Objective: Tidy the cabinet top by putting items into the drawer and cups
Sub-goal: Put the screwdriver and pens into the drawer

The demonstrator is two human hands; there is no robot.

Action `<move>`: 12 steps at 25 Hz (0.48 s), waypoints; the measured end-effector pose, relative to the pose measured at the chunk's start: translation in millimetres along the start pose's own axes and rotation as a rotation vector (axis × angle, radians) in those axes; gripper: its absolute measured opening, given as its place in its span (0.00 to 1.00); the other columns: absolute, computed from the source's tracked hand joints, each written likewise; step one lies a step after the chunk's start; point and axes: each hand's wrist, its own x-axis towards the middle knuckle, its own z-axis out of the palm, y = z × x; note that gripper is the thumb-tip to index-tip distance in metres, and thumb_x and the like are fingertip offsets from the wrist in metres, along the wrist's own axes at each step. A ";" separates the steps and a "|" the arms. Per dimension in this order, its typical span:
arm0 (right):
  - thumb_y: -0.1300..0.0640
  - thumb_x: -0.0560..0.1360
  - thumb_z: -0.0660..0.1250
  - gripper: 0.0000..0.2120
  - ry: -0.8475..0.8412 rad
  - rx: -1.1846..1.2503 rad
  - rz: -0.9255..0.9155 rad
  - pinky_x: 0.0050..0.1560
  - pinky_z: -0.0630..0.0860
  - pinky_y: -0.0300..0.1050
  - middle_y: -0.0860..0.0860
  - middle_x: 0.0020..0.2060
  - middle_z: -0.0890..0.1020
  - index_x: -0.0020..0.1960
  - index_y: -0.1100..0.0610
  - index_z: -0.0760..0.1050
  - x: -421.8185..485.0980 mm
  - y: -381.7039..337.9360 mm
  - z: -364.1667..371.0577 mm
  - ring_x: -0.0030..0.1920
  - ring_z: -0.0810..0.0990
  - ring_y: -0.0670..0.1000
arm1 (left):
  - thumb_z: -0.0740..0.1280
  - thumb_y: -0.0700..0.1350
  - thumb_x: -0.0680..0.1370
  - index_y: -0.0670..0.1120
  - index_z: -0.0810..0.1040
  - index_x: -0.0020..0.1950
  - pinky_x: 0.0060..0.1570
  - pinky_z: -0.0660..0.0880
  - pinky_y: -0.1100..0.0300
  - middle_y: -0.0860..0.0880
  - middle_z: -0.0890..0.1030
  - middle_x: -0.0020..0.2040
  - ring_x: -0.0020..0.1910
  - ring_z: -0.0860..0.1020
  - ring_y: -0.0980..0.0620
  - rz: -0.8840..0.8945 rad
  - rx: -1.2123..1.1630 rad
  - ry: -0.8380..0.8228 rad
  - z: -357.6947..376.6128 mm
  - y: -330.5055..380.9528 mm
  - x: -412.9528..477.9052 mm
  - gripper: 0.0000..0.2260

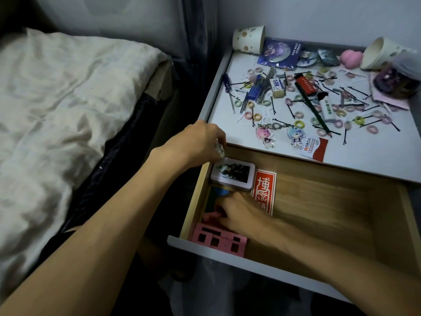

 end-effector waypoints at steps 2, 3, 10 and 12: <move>0.56 0.76 0.69 0.06 -0.015 0.099 0.020 0.47 0.81 0.43 0.51 0.46 0.80 0.52 0.55 0.78 -2.1 -3.2 -1.5 0.44 0.81 0.47 | 0.74 0.47 0.72 0.54 0.81 0.57 0.46 0.77 0.56 0.46 0.78 0.56 0.52 0.79 0.46 -0.006 -0.001 -0.003 -0.6 -0.7 0.3 0.15; 0.55 0.76 0.70 0.07 -0.031 0.129 0.013 0.46 0.81 0.43 0.51 0.47 0.80 0.53 0.55 0.78 -3.3 -5.1 -1.3 0.45 0.81 0.46 | 0.74 0.47 0.72 0.54 0.81 0.58 0.46 0.76 0.57 0.46 0.78 0.56 0.52 0.79 0.46 -0.007 0.000 -0.003 -0.9 -0.3 0.4 0.15; 0.52 0.75 0.70 0.17 -0.072 0.141 -0.111 0.56 0.75 0.38 0.50 0.57 0.77 0.63 0.54 0.75 -5.0 -11.8 0.5 0.56 0.78 0.47 | 0.74 0.47 0.72 0.55 0.80 0.58 0.49 0.78 0.55 0.45 0.77 0.57 0.51 0.79 0.46 0.003 0.006 -0.017 2.0 0.2 1.5 0.16; 0.53 0.76 0.70 0.18 -0.081 0.142 -0.121 0.56 0.72 0.35 0.50 0.58 0.77 0.64 0.55 0.75 -5.6 -12.1 0.7 0.58 0.77 0.47 | 0.74 0.47 0.72 0.55 0.80 0.58 0.48 0.78 0.55 0.45 0.77 0.57 0.51 0.79 0.46 0.003 0.002 -0.021 2.6 -0.4 2.0 0.16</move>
